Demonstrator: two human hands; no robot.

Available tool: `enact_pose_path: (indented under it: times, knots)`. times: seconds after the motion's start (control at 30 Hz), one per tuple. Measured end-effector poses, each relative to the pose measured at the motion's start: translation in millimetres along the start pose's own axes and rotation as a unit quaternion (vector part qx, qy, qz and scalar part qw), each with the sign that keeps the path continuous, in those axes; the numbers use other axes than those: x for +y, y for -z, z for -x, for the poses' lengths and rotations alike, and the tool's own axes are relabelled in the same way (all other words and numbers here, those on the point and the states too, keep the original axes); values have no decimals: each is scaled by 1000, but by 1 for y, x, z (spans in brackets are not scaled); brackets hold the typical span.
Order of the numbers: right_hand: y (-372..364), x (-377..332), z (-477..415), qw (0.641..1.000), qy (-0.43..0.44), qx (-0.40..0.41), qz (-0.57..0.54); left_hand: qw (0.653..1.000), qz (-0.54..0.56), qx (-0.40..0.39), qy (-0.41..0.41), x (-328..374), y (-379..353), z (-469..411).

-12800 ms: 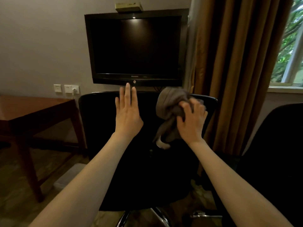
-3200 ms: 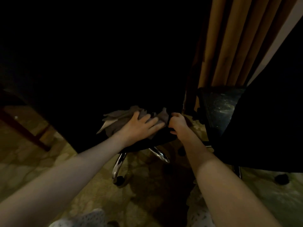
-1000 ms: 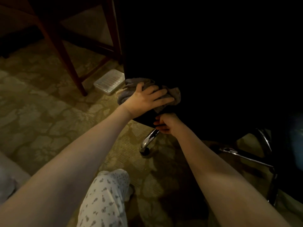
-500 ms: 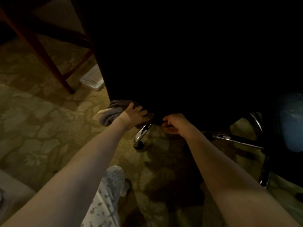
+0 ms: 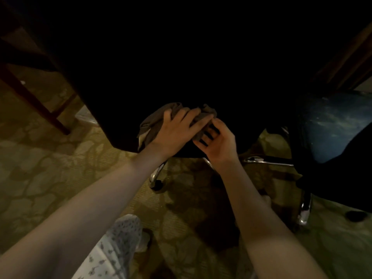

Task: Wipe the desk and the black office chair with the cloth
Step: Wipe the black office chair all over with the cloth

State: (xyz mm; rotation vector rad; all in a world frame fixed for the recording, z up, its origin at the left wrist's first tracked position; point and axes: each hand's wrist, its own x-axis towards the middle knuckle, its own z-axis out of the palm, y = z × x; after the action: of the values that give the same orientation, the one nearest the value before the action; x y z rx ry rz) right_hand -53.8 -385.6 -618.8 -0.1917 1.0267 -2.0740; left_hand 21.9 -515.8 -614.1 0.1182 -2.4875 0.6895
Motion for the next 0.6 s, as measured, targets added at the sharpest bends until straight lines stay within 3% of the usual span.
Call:
enact_pose_path:
  times: [0.17,0.27,0.43,0.47,0.6]
  knots:
    - [29,4,-8,998,-19,62,10,995,-3,-102,-9,34,-18,-7]
    - [55,16,-8,994,-71,79,-28,979,34,-188,-72,58,-31,-8]
    - [75,24,4,974,-135,118,-137,910,93,-399,-61,90,-27,-19]
    - [79,22,5,973,-130,126,-142,912,98,-394,-52,92,-24,-21]
    - [94,7,2,975,-72,140,-154,966,60,-247,-40,99,-22,-34]
